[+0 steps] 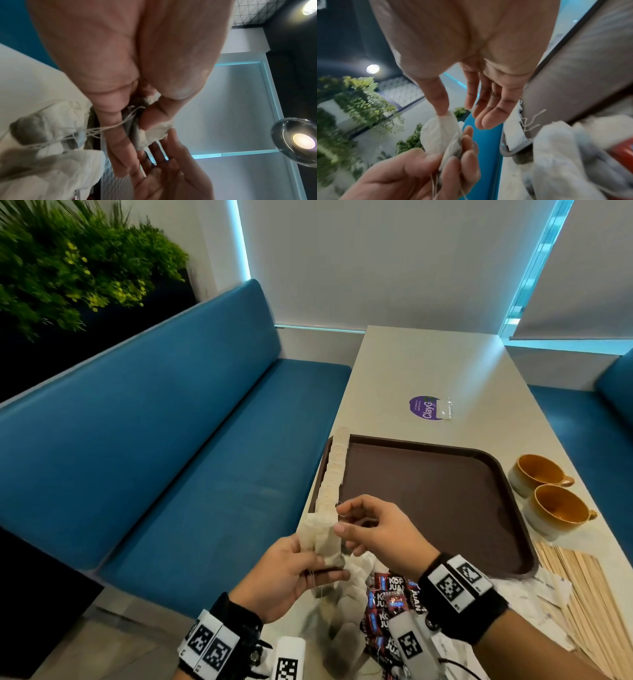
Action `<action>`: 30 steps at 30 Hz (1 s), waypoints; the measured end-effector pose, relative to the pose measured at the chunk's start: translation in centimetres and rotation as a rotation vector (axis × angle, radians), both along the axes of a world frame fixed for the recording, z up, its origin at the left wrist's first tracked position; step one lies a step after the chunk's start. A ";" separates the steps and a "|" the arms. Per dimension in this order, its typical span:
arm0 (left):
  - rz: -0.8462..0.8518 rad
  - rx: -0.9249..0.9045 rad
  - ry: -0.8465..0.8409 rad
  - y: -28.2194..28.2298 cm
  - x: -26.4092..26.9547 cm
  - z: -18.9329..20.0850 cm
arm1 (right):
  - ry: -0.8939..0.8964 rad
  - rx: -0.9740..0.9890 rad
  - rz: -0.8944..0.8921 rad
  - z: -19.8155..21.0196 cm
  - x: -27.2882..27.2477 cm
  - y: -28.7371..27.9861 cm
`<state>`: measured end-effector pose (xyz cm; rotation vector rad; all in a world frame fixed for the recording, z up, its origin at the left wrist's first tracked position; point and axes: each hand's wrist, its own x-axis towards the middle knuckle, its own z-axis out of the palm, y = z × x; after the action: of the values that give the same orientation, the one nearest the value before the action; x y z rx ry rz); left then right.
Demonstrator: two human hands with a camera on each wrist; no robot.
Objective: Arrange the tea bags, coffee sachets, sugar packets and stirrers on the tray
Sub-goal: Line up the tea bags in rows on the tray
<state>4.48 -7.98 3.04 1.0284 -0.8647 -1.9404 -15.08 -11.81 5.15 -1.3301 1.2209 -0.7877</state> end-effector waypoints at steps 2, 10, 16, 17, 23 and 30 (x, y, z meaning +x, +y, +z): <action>0.000 0.002 0.003 0.2 -0.5 0.0 | -0.032 0.024 -0.004 -0.5 -0.5 0.7; 0.023 0.021 -0.005 0.4 -1.2 -0.8 | -0.060 0.012 -0.007 -2.0 -1.7 1.5; 0.170 0.074 -0.025 -0.4 -0.8 -1.9 | -0.138 0.071 -0.116 -2.9 -1.7 -0.6; 0.206 0.075 -0.060 -0.6 -0.6 -2.1 | -0.129 0.070 -0.136 -3.1 -1.7 -1.1; 0.216 -0.115 -0.466 -2.5 0.7 -3.8 | 0.190 0.030 -0.179 -5.6 -0.9 -5.2; 0.066 -0.315 -0.742 -3.7 0.1 -3.5 | 0.307 0.071 -0.022 -7.2 1.0 -7.0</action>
<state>4.55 -11.70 -0.43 1.5750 -1.4562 -1.2902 -14.07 -18.81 -2.03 -1.4167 1.4916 -0.5624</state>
